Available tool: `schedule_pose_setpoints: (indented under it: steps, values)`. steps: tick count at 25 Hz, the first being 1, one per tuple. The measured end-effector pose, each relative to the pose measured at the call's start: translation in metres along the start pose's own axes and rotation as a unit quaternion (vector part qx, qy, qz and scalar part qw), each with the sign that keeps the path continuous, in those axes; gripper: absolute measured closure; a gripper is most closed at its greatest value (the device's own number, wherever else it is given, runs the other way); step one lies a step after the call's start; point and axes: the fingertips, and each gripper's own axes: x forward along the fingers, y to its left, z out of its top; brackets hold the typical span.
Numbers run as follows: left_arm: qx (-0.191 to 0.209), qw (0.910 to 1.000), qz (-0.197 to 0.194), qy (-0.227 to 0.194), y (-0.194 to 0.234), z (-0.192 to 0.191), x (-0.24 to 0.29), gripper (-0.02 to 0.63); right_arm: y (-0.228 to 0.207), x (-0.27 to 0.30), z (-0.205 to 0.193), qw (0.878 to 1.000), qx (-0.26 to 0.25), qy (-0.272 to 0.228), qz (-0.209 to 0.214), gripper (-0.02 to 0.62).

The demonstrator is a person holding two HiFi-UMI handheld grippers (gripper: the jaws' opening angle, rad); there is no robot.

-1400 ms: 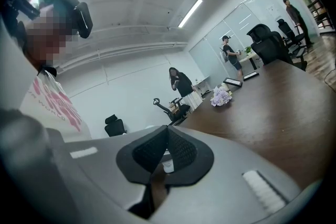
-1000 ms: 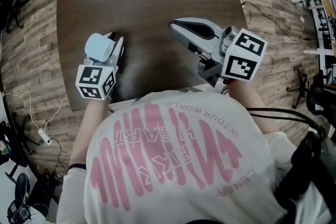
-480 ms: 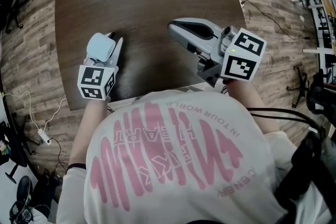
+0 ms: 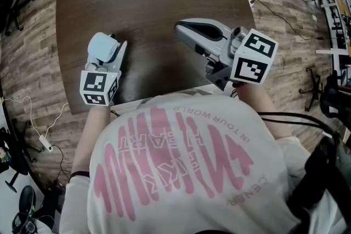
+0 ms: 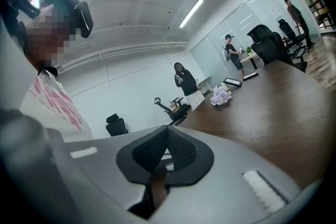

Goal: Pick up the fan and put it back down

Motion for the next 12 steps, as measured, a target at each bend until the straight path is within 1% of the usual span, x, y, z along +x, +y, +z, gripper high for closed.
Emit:
schedule_pose_setpoints:
  steps: [3, 12]
  values:
    - [0.009, 0.9999, 0.012, 0.002, -0.004, 0.002, -0.003, 0.402, 0.002, -0.008, 0.0, 1.0, -0.002, -0.001, 0.0, 0.589]
    - [0.009, 0.9997, 0.023, 0.0, -0.016, 0.005, -0.022, 0.4, 0.02, -0.022, -0.002, 1.0, -0.01, -0.005, 0.005, 0.589]
